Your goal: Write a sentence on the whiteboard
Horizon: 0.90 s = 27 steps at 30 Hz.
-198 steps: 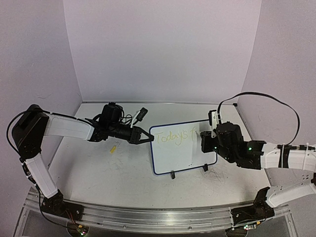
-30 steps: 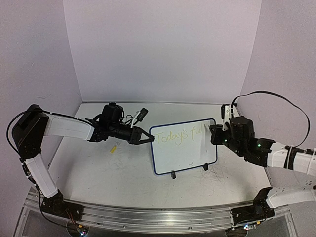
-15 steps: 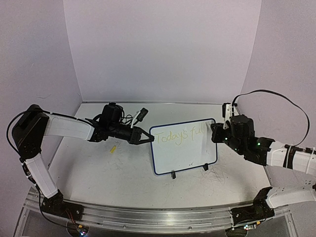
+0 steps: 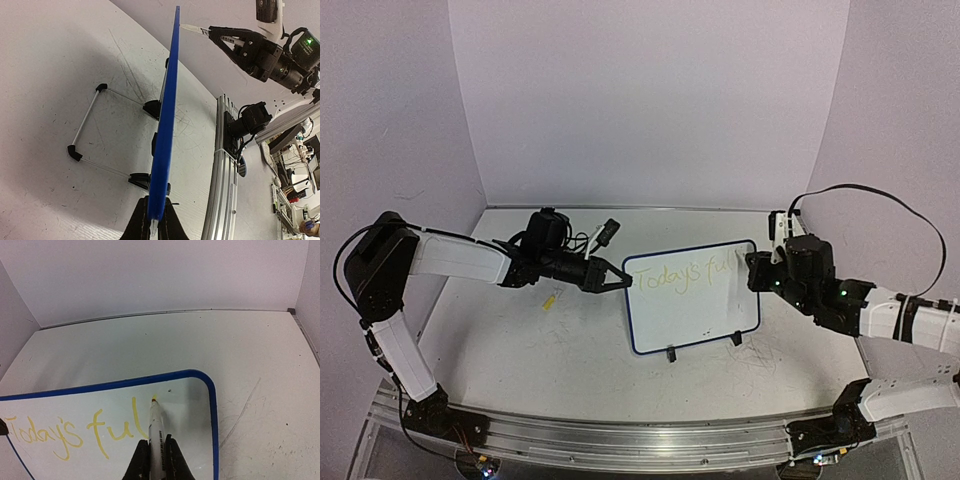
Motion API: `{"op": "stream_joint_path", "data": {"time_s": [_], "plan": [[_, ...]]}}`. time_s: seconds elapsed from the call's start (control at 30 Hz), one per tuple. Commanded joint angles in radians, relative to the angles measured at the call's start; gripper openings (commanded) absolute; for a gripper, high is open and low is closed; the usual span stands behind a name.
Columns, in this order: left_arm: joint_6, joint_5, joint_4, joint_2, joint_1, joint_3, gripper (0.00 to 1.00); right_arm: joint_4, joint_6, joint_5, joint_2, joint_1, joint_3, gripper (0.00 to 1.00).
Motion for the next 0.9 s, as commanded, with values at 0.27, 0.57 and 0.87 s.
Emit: {"op": "stream_joint_path", "data": {"time_s": [0.27,0.57,0.87], "plan": [[0.013,-0.007,-0.032,-0.003,0.005,0.035,0.00,-0.069,0.016,-0.031,-0.037,-0.004,-0.058,0.00],[0.013,-0.007,-0.032,-0.004,0.005,0.034,0.00,-0.094,0.026,-0.022,-0.051,-0.004,-0.073,0.00],[0.015,-0.014,-0.032,-0.005,0.005,0.033,0.00,-0.093,-0.029,0.015,-0.195,-0.004,-0.044,0.00]]}}
